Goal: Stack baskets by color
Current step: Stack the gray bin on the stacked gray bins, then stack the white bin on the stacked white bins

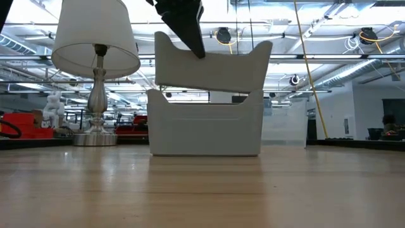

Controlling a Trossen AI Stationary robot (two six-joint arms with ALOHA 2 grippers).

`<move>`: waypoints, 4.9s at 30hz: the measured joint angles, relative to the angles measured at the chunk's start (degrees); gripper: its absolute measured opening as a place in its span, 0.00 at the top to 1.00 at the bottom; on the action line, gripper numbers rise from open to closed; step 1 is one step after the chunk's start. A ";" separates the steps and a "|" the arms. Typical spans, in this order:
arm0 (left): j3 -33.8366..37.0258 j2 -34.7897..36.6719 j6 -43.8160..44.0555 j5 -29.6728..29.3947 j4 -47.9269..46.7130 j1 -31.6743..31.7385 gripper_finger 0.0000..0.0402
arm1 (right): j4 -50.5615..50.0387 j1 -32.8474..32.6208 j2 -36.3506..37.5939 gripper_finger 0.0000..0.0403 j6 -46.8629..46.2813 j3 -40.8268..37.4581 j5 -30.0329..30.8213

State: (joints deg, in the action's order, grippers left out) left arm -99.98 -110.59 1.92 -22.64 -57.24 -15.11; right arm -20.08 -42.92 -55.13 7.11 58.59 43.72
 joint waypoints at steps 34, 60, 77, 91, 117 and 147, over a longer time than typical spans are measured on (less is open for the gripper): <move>6.69 -0.11 0.55 6.24 4.33 2.75 0.99 | -0.02 0.00 0.00 0.36 0.17 0.00 -0.28; 6.80 1.43 6.61 6.20 1.57 0.81 0.56 | -1.74 0.04 -6.71 0.36 -5.38 2.22 -3.12; 6.67 13.11 7.72 -10.09 6.97 -12.54 0.58 | -16.62 -4.53 -28.48 0.36 -44.94 15.14 -23.17; 6.92 13.05 10.29 -10.38 12.72 -12.74 0.58 | -23.53 -12.86 -40.57 0.36 -60.46 24.09 -30.50; 11.74 12.98 7.23 -10.27 28.49 -12.71 0.58 | -28.26 -10.34 -49.62 0.56 -69.44 24.06 -24.26; 11.74 12.98 2.54 -10.33 33.82 -13.22 0.58 | -26.45 -9.94 -41.32 1.00 -56.48 21.29 -28.79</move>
State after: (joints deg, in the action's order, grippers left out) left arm -88.25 -97.60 4.45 -32.97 -23.42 -28.33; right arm -46.52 -52.86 -96.46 -49.36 79.88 14.94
